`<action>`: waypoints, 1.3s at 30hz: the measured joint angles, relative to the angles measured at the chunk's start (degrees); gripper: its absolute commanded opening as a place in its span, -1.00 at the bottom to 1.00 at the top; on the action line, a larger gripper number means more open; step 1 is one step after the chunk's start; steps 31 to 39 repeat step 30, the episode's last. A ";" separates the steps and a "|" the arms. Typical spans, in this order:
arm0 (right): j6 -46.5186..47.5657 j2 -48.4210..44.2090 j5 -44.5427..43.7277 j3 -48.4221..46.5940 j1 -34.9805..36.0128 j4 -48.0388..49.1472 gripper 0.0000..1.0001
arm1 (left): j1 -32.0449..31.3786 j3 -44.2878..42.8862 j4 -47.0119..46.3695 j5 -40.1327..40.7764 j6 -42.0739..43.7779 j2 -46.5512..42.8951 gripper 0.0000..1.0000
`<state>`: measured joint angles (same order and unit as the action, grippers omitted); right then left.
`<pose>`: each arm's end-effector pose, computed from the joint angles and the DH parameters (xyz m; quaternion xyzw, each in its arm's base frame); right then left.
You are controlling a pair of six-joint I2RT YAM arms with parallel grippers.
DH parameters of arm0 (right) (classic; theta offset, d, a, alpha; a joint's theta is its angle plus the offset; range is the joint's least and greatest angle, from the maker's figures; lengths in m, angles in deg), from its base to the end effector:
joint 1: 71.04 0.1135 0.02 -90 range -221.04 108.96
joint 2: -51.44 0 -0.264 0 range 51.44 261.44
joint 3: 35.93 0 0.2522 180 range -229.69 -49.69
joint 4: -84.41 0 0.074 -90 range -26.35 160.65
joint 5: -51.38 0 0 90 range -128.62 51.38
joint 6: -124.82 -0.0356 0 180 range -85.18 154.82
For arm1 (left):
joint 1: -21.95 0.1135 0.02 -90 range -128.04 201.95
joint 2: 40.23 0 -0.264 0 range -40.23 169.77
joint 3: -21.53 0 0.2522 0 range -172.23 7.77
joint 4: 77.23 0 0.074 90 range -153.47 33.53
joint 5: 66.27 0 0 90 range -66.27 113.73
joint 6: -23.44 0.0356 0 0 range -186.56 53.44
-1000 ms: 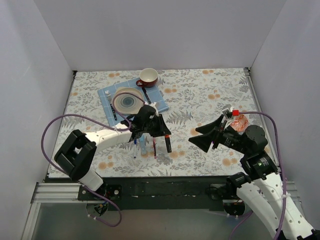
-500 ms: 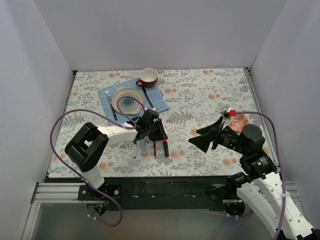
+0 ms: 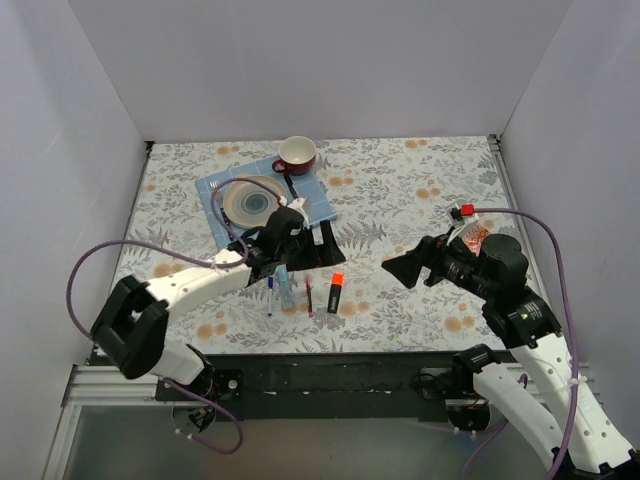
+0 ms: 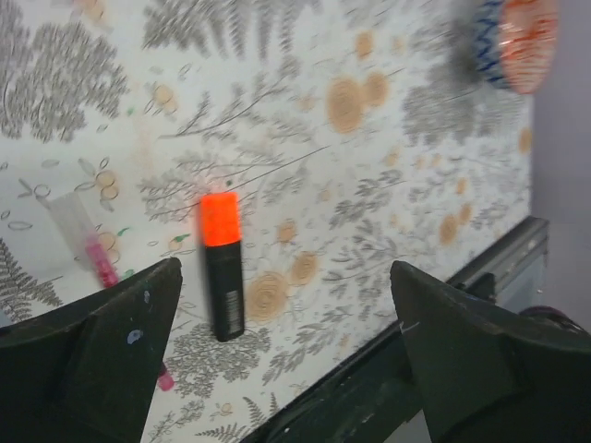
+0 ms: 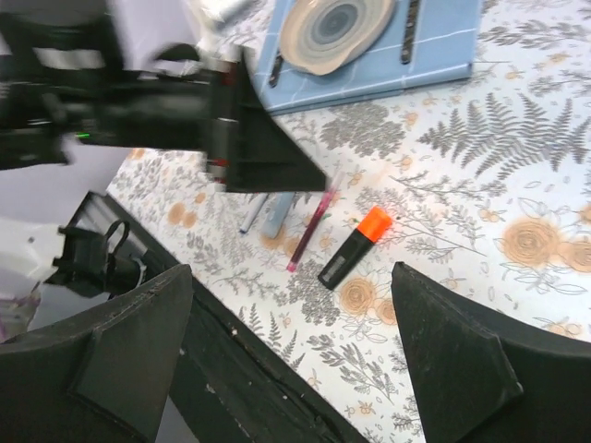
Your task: Insert the pens into the pen caps
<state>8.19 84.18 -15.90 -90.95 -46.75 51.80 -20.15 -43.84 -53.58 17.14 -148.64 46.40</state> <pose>0.1187 0.0686 0.3327 -0.1108 0.7553 0.4065 0.5020 0.2324 -0.2155 0.2084 -0.2945 0.8740 -0.3631 0.1323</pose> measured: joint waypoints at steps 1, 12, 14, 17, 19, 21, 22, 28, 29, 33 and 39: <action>0.02 0.48 -1.42 -0.87 0.00 -1.09 0.89 | 0.00 -0.09 0.24 -0.11 1.09 -3.34 0.96; -2.84 -2.03 -16.81 -3.74 -0.02 -5.09 0.96 | 0.02 -1.86 -0.79 -0.46 13.53 -37.03 0.96; -3.32 -3.06 -17.99 -3.87 -0.02 -5.05 0.96 | 0.02 -0.74 -1.27 -0.57 15.32 -40.22 0.96; -3.63 -2.51 -19.21 -4.87 -0.02 -5.14 0.96 | 0.04 2.34 -1.62 -0.70 17.03 -43.71 0.96; -3.78 -1.64 -20.00 -5.60 0.00 -5.09 0.96 | 0.04 5.51 -1.55 -0.68 17.79 -46.31 0.96; -3.93 -1.09 -20.46 -5.81 -0.02 -5.09 0.97 | 0.04 7.98 -1.53 -0.68 17.88 -48.22 0.96; -4.07 -0.96 -20.59 -5.81 0.00 -5.14 0.96 | 0.04 8.81 -1.40 -0.68 17.84 -48.83 0.96; -4.20 -1.27 -20.33 -5.81 -0.02 -4.83 0.96 | 0.04 9.77 -1.33 -0.70 17.73 -49.29 0.97; -4.20 -1.36 -20.06 -5.81 -0.02 -4.59 0.96 | 0.04 9.77 -1.33 -0.72 17.70 -49.24 0.96; -4.20 -1.38 -19.71 -5.81 -0.02 -4.28 0.96 | 0.04 9.77 -1.36 -0.74 17.66 -49.20 0.96; -4.20 -1.38 -19.71 -5.81 -0.02 -4.28 0.96 | 0.04 9.77 -1.36 -0.74 17.66 -49.20 0.96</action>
